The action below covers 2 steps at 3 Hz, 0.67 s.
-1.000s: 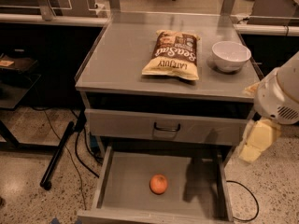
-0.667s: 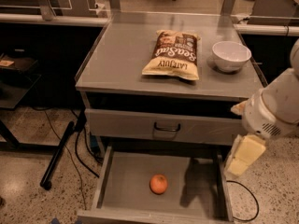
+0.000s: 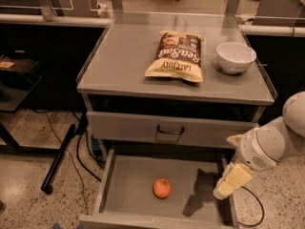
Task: Pick orange from middle drawer and place on counter
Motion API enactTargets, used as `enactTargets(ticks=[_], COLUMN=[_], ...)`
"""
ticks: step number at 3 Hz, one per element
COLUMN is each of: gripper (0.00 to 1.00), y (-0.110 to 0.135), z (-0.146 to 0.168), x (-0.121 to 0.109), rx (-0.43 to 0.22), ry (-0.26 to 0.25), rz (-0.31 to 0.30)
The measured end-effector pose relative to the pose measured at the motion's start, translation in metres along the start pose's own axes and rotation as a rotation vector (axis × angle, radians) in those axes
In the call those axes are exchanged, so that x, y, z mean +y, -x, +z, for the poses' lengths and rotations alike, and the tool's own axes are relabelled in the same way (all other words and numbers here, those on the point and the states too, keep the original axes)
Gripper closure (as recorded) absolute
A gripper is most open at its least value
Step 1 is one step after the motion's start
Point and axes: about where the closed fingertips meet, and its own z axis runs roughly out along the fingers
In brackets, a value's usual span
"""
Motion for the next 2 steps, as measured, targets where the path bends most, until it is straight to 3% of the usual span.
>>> enactTargets(ticks=[1, 2], gripper=[0.00, 0.00], y=[0.000, -0.018], z=[0.000, 0.040], x=[0.003, 0.024], rx=[0.014, -0.064], ry=[-0.003, 0.078], rz=[-0.001, 0.042])
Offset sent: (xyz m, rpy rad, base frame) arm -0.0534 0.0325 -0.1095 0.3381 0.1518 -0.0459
